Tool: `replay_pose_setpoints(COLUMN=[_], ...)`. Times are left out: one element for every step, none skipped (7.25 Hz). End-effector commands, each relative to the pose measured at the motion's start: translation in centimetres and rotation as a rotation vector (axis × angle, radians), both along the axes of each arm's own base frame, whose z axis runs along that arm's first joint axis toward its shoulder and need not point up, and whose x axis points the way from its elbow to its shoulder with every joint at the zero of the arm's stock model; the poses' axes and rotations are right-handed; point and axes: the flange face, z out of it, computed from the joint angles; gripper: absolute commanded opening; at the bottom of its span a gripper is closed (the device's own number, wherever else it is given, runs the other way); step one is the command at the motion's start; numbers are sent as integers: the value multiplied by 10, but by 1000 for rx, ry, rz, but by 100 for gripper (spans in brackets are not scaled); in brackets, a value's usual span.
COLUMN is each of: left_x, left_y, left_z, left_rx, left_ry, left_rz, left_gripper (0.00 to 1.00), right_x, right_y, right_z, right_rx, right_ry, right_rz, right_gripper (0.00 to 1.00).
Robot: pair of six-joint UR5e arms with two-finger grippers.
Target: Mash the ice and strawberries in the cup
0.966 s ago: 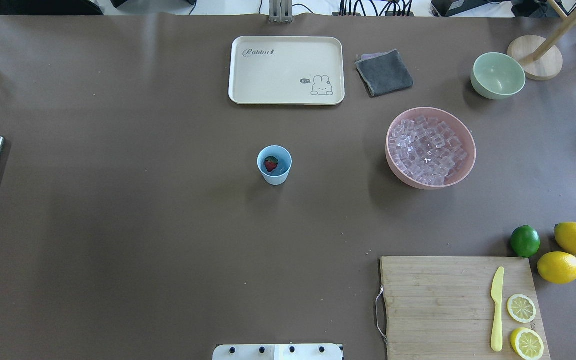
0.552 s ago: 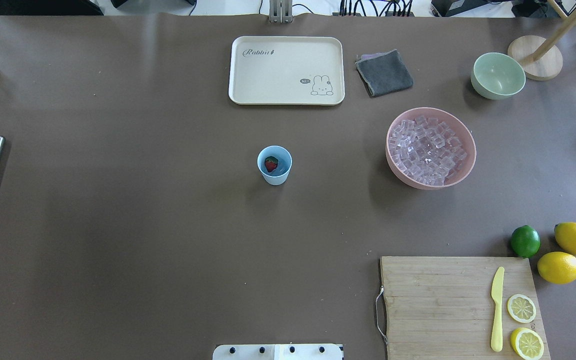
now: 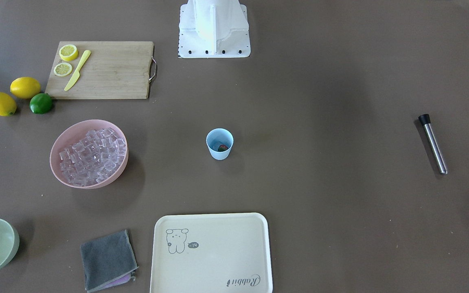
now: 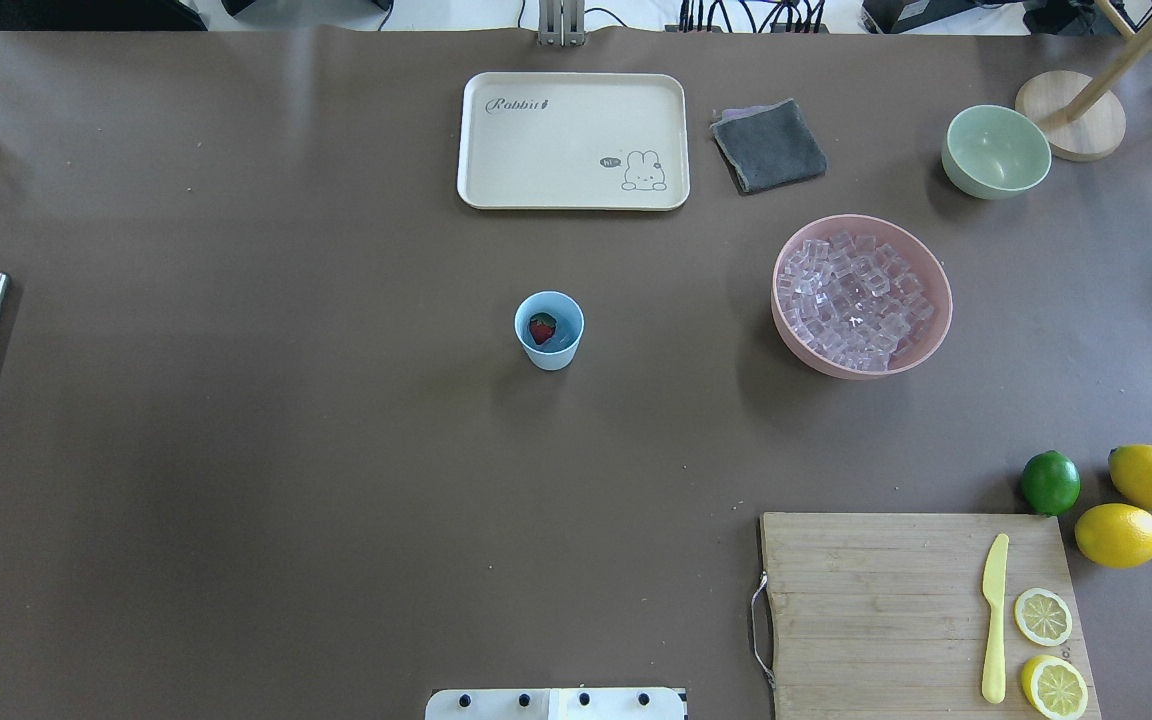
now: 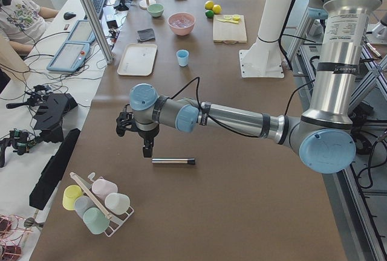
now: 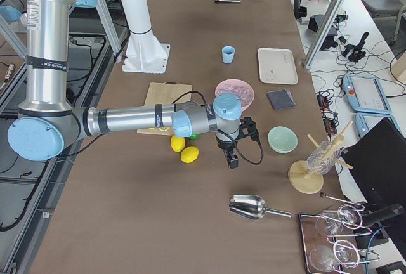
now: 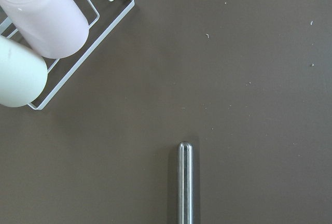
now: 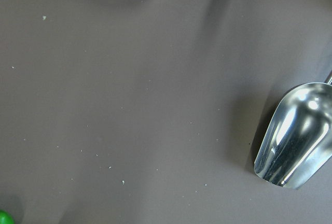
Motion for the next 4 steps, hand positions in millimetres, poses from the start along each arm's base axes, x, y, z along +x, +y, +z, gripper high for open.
replay_pose_setpoints(left_x=[0, 0, 1, 1], left_y=[0, 0, 0, 1], left_z=[-1, 2, -1, -3], left_rx=[1, -6, 1, 0], left_ry=[1, 1, 3, 15], left_rz=[1, 0, 2, 4], left_gripper=[99, 99, 99, 99], right_x=[3, 3, 7, 10], right_y=[0, -4, -2, 0], right_z=[-2, -4, -1, -3], right_rx=[-3, -3, -10, -15], right_ry=[-18, -22, -21, -22], right_rz=[5, 8, 16, 21], right_gripper=[99, 99, 99, 99])
